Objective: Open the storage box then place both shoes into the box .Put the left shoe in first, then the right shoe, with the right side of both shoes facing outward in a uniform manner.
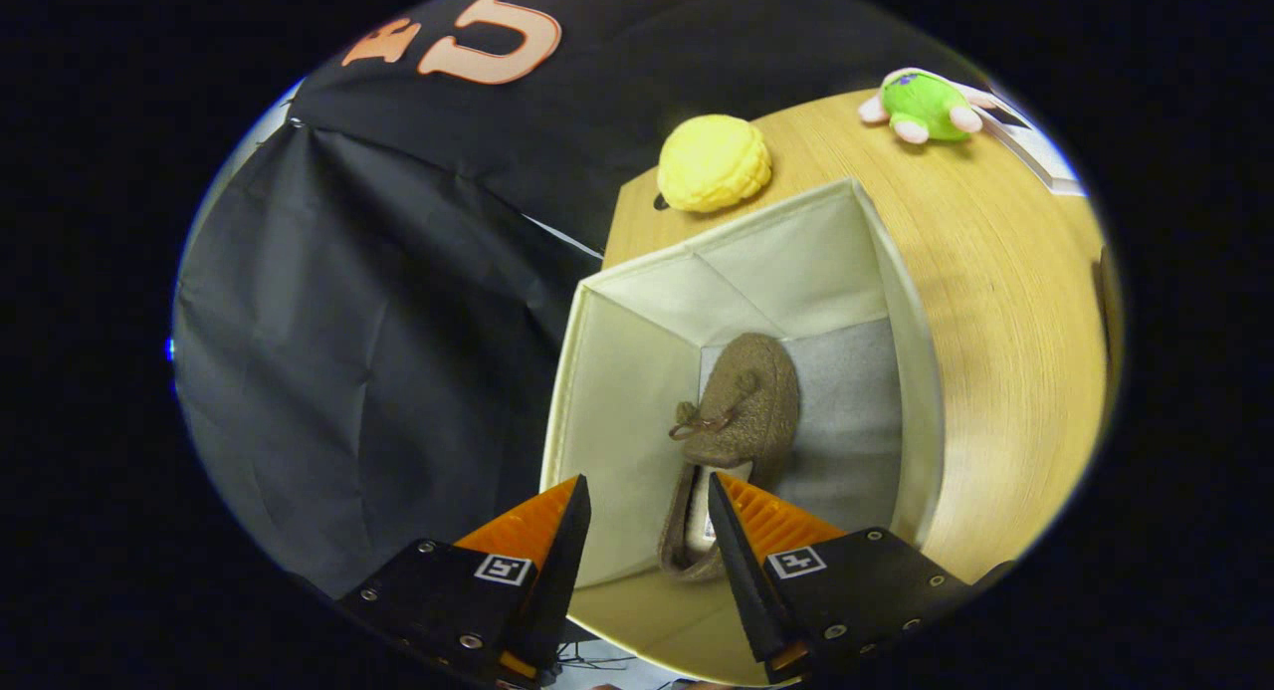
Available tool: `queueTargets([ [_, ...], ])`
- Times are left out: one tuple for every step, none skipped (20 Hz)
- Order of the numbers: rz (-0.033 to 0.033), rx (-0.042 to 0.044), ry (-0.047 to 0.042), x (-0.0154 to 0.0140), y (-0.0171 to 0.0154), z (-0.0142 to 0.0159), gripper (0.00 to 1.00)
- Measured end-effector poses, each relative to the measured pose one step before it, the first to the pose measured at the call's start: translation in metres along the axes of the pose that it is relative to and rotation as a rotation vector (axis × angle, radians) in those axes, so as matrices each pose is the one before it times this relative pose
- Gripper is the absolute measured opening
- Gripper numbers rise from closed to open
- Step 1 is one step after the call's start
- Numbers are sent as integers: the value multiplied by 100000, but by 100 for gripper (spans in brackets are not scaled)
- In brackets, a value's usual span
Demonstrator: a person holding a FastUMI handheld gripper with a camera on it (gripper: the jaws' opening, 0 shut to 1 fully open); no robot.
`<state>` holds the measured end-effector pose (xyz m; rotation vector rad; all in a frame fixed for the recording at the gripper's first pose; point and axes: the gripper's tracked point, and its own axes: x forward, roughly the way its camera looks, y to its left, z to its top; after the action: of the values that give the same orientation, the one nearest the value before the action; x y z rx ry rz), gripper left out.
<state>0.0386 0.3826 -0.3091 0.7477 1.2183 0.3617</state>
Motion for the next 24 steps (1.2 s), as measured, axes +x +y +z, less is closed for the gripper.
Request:
queueTargets([
  [1212,-3124,-2242,-1401,24,388,75],
  [-149,-2853,-2899,-1339,-297,532,77],
  [-357,-2309,-3118,-1190,-522,616,82],
  [-419,-1490,-2520,-1228,-578,511,84],
  [-456,-1090,-2147,-1023,-727,422,87],
  [-613,-416,-2204,-1505,-1019,408,88],
  [-1059,-481,-1793,-1260,-1157,416,91],
  [-1504,-710,-2247,-1326,-1319,531,92],
  [-2097,-1043,-2318,-1062,-1579,511,93],
  [-2136,-557,-2296,-808,-1477,423,93],
  [-2233,-948,-1370,-741,-1611,195,94],
  [-1856,-629,-1196,-800,-1461,80,94],
  [-2172,-726,-596,-741,-1698,114,94],
  [-2807,-34,-1513,-460,-1784,192,94],
  [-3340,-482,-1340,-409,-1841,203,95],
  [-3594,-563,-1247,-145,-1860,164,95],
  [-3430,-1246,-188,-260,-1746,-5,95],
  [-3270,-417,-211,-249,-1718,-13,95],
  [-2694,-385,-317,-188,-1527,40,95],
  [-2890,-142,-613,-396,-1241,-364,96],
  [-2186,-403,-259,-222,-1096,-190,96],
  [-1759,-441,105,-34,-1117,-289,96],
  [-1762,-599,306,-89,-1212,-328,96],
  [-2131,-472,278,27,-1262,-331,96],
])
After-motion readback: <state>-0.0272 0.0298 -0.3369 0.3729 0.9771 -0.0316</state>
